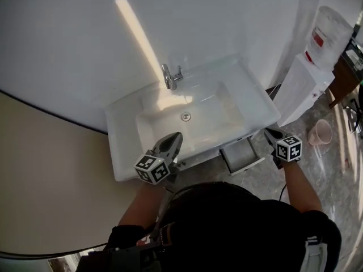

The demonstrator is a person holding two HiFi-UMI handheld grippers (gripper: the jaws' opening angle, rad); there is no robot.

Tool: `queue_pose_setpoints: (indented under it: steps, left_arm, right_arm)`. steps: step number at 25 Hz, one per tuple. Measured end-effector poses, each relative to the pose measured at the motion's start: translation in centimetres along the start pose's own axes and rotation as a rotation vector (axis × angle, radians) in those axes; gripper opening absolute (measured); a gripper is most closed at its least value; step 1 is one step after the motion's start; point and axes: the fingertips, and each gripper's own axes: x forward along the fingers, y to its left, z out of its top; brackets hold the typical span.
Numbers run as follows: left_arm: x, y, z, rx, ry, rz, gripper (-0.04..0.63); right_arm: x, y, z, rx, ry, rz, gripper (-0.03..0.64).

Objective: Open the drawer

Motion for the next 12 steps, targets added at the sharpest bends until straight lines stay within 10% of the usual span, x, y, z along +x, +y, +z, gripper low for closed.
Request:
queue_pose_setpoints:
  steps: [12]
  left_arm:
    - [-14.5, 11.2, 5.2, 0.042, -0.089, 0.196, 0.000]
  right_arm:
    - [7.8, 11.8, 9.5, -0.066, -0.034, 0.097, 0.002]
